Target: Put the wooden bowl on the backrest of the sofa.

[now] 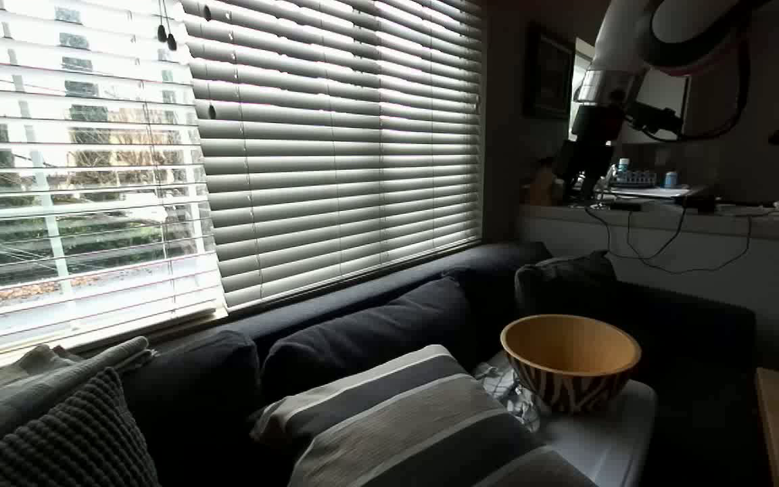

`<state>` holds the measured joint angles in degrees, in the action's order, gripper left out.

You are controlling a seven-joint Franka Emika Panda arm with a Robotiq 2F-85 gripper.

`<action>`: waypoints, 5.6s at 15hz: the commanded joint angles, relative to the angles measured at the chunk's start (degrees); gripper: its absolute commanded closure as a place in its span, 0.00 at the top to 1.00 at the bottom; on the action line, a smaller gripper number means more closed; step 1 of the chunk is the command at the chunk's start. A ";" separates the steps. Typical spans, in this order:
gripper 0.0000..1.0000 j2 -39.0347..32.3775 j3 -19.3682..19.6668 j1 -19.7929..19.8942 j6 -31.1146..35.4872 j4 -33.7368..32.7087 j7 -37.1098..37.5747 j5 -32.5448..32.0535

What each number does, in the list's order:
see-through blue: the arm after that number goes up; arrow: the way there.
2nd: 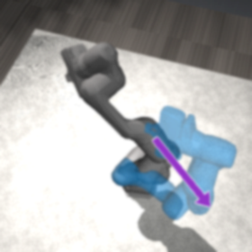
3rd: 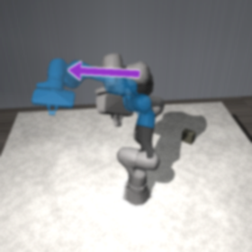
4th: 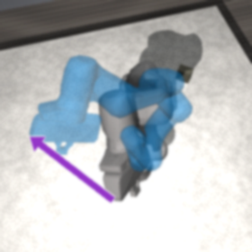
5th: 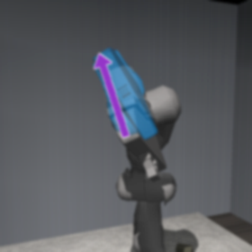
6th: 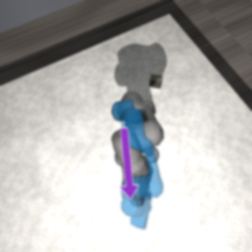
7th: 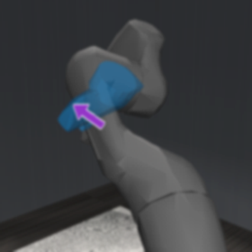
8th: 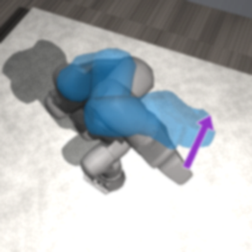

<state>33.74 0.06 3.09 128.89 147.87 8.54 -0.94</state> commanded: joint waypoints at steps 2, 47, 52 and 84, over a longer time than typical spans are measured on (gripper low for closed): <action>1.00 -0.02 -0.24 0.28 -0.19 -0.13 -0.18 0.20; 1.00 -67.66 11.56 -15.58 18.62 -27.08 34.62 -16.24; 1.00 -70.64 12.00 -14.97 18.08 -28.62 34.62 -14.81; 0.06 -70.89 31.18 -36.28 15.55 -26.06 46.68 -45.58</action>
<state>-41.41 29.00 -30.68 148.76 119.59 53.04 -37.72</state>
